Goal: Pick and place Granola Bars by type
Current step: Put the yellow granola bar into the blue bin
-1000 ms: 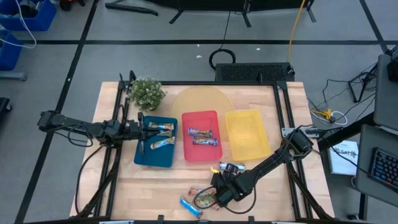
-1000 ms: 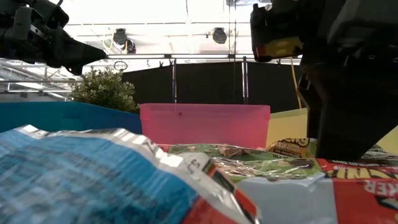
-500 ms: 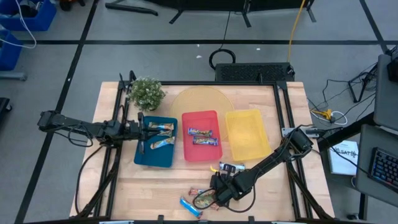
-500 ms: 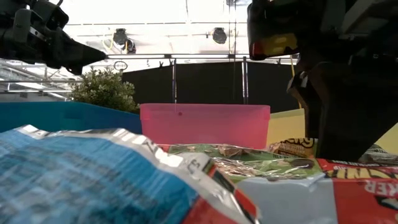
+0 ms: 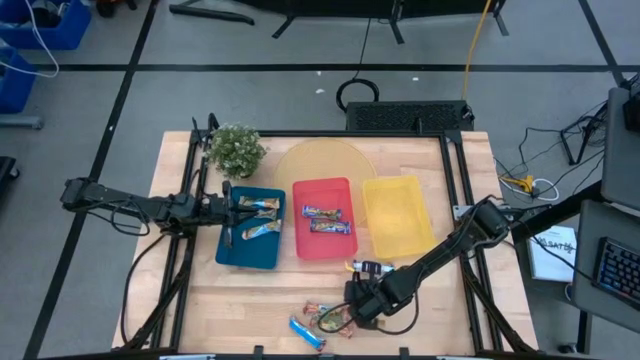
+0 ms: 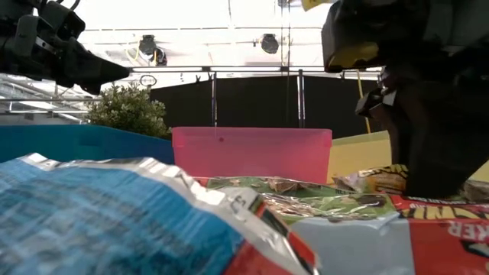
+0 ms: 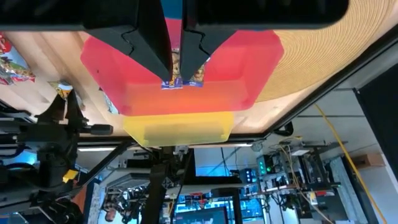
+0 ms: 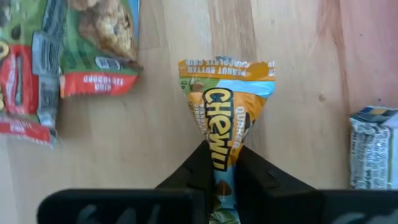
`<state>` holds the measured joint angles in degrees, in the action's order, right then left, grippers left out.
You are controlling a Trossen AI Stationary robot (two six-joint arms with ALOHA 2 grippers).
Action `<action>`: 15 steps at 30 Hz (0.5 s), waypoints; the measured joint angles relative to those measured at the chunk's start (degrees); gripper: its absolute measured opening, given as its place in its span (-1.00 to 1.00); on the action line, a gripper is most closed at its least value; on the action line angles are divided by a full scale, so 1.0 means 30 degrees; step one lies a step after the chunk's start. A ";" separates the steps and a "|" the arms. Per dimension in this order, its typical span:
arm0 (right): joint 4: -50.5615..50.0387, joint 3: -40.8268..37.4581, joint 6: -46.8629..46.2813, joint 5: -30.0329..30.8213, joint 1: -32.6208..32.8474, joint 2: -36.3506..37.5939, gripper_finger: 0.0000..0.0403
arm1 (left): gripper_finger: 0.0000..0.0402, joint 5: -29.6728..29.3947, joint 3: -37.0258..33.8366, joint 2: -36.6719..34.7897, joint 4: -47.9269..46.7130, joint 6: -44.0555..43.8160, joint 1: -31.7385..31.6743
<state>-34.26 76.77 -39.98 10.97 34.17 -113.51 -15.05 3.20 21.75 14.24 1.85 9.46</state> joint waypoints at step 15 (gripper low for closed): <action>0.2433 0.0072 0.2798 0.1815 -0.1690 0.3597 -0.89 | -0.80 0.0000 0.0000 0.0002 -0.0552 -0.0226 -0.0003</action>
<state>-26.97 76.98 -31.59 16.41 29.10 -102.72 -15.05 3.20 21.76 12.58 1.17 9.45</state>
